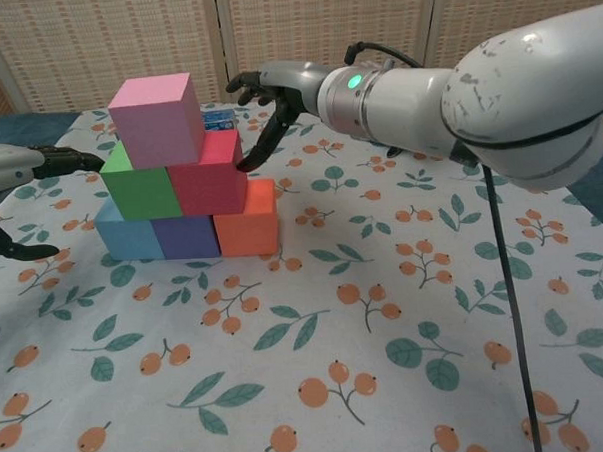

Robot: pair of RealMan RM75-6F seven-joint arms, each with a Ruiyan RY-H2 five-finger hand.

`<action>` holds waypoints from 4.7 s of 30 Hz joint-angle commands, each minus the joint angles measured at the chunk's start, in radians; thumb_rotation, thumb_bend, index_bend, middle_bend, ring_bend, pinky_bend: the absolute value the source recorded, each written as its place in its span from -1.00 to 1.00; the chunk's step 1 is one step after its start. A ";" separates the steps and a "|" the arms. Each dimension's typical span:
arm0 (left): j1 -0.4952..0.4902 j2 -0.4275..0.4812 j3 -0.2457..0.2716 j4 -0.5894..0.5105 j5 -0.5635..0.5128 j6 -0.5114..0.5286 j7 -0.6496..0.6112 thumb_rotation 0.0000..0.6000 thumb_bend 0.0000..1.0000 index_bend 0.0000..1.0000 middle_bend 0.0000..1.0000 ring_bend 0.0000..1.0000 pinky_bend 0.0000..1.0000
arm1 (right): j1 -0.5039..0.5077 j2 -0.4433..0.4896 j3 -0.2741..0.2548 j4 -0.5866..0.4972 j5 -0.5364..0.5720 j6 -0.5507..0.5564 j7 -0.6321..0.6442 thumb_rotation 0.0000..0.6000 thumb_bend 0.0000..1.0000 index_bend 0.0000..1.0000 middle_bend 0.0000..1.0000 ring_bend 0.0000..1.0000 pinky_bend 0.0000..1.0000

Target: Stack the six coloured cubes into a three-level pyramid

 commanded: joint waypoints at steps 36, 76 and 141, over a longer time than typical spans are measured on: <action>0.002 -0.024 0.015 0.009 -0.004 0.000 0.007 1.00 -0.42 -0.79 -0.90 -1.00 -0.89 | 0.012 -0.011 0.004 0.013 0.032 -0.005 -0.031 1.00 -0.95 -1.00 -0.89 -1.00 -1.00; 0.068 -0.127 0.053 0.226 -0.063 -0.046 -0.145 1.00 -0.42 -0.79 -0.90 -1.00 -0.89 | -0.033 -0.065 -0.069 0.169 0.028 -0.075 -0.031 1.00 -0.95 -1.00 -0.92 -1.00 -1.00; 0.438 0.138 0.010 -0.119 -0.173 0.503 -0.032 1.00 -0.42 -0.75 -0.88 -1.00 -0.90 | -0.858 0.659 -0.406 -0.413 -0.703 0.749 0.251 1.00 -0.92 -1.00 -0.99 -1.00 -1.00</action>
